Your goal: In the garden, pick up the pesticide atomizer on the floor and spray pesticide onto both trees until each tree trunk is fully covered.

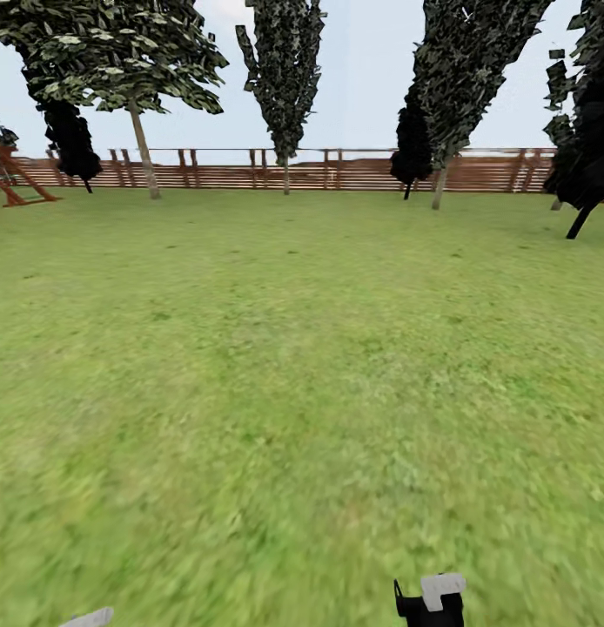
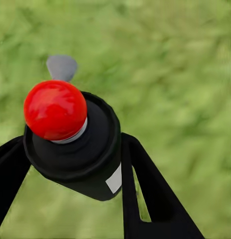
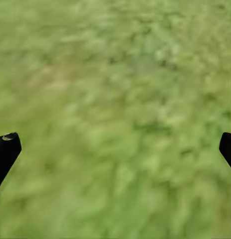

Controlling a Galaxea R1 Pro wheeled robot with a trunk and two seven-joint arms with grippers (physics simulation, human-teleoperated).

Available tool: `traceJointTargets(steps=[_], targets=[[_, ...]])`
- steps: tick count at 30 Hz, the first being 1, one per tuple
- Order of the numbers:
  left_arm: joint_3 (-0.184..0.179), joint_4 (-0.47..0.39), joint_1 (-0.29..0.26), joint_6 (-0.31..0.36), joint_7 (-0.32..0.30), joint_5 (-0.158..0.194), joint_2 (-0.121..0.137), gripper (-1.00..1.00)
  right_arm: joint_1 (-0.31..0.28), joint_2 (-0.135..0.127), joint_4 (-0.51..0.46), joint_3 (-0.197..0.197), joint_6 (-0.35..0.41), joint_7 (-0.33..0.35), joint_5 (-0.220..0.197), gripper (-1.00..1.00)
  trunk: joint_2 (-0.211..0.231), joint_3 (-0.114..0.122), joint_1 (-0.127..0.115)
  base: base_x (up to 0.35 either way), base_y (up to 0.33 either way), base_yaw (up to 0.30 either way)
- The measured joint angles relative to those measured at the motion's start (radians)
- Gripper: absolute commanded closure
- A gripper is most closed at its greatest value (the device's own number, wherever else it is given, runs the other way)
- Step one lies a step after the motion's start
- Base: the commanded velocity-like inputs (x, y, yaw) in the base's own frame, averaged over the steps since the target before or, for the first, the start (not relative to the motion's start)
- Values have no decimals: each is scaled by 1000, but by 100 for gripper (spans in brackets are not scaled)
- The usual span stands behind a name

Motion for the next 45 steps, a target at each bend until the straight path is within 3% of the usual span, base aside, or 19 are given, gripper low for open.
traceJointTargets(steps=[17,45], targets=[[2,0,0,-1,0,0,3,100,0,0,0,0,0,0,0,-100,0,0,0,308,128,281],[2,1,0,0,0,0,5,100,0,0,0,0,0,0,0,-100,0,-20,0,335,4,274]])
